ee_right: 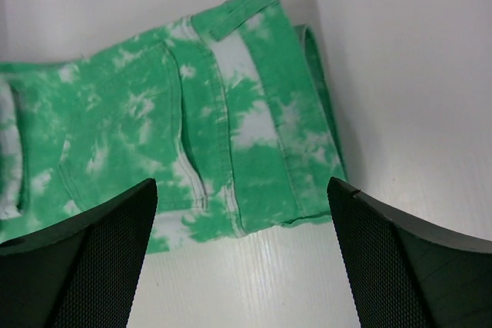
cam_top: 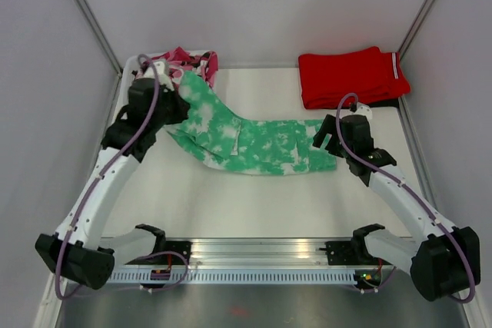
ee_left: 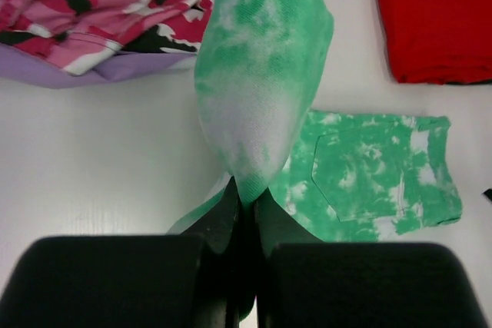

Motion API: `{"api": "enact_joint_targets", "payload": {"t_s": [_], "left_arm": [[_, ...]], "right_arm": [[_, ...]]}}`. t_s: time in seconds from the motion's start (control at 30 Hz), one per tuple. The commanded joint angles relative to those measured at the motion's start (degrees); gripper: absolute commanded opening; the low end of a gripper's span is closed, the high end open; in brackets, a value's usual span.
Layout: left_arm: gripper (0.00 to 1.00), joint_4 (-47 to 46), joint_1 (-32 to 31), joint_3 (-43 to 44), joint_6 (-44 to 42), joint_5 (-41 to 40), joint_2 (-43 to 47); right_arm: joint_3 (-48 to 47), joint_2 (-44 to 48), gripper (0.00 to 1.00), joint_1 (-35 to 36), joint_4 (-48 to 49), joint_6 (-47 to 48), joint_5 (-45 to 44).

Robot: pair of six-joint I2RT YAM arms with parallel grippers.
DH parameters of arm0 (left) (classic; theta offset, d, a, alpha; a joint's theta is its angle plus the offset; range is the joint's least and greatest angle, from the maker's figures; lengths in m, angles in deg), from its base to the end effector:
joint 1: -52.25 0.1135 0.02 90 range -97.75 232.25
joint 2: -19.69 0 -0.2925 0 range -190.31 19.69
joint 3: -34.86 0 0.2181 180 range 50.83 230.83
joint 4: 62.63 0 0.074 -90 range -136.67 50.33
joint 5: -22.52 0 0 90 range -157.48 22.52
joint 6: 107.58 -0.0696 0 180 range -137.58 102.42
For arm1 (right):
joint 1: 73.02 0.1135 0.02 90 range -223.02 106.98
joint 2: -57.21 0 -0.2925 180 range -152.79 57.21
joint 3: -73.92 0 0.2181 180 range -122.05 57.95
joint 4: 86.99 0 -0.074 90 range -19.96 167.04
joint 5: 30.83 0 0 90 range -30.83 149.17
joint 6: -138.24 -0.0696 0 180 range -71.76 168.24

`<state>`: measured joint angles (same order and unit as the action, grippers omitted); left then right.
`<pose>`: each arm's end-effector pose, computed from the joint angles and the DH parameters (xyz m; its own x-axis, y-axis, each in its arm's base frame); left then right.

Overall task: Fold and stack the trousers
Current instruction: Fold the trousers

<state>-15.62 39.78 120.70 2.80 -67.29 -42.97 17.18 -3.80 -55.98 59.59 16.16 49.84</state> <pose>0.2123 -0.0472 0.4012 -0.4460 -0.2580 -0.8570 0.0678 0.9451 -0.3198 0.2028 0.0504 0.2659 -0.5837 0.3692 -0.7231 0.1694 0.9264 0.3363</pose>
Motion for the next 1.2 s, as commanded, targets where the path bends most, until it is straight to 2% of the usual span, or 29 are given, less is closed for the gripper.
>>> {"api": "enact_joint_targets", "payload": {"t_s": [0.0,0.03,0.2,0.23,0.27,0.33,0.37,0.4,0.47,0.53,0.67,0.9,1.0,1.17], "left_arm": [[0.02,-0.9,-15.3,4.6,3.6,-10.3,-6.8],[0.02,0.4,-18.5,8.4,5.6,-16.0,-12.3],[0.02,5.9,-31.2,21.3,13.4,-25.2,-29.3],[0.02,9.6,-32.9,27.1,16.6,-27.3,-32.2],[0.02,11.8,-34.3,30.4,17.9,-31.9,-38.4],[0.02,16.0,-38.4,37.9,19.8,-35.2,-45.1],[0.02,18.8,-39.6,45.5,19.4,-37.5,-48.3],[0.02,19.6,-41.9,49.0,18.8,-38.1,-54.2],[0.02,19.8,-43.6,56.2,17.2,-36.6,-58.9],[0.02,18.4,-45.3,57.9,17.0,-34.4,-63.3],[0.02,16.8,-46.2,58.2,21.1,-30.1,-67.6],[0.02,13.3,-47.3,58.5,29.1,-25.9,-70.8],[0.02,12.2,-47.3,58.7,32.9,-27.1,-71.2],[0.02,8.9,-47.1,59.4,39.4,-28.2,-73.7]], "right_arm": [[-5.6,-2.1,0.98,-3.3,-1.4,-1.2,-4.7],[-6.2,-3.5,0.98,-6.1,-1.9,-1.4,-3.6],[-9.8,-5.8,0.98,-15.3,-5.4,-1.9,-2.5],[-10.1,-5.6,0.98,-16.6,-5.7,-1.7,-2.2],[-10.3,-5.3,0.98,-16.6,-5.7,-1.6,-1.8],[-10.3,-3.9,0.98,-18.4,-5.7,-1.7,-1.8],[-10.1,-3.3,0.98,-18.4,-5.7,-1.8,-2.0],[-9.6,-2.4,0.98,-18.4,-5.7,-2.0,-2.9],[-9.4,-1.8,0.98,-18.4,-6.9,-2.6,-5.0],[-9.6,-1.7,0.98,-18.7,-7.9,-3.5,-9.8],[-10.1,-0.8,0.98,-19.1,-9.4,-4.8,-13.4],[-8.9,-2.0,0.98,-19.0,-7.7,-6.5,-14.2],[-7.7,-2.0,0.98,-19.1,-6.9,-6.4,-14.5],[-4.4,-1.5,0.98,-19.0,-4.4,-5.7,-9.9]]}}
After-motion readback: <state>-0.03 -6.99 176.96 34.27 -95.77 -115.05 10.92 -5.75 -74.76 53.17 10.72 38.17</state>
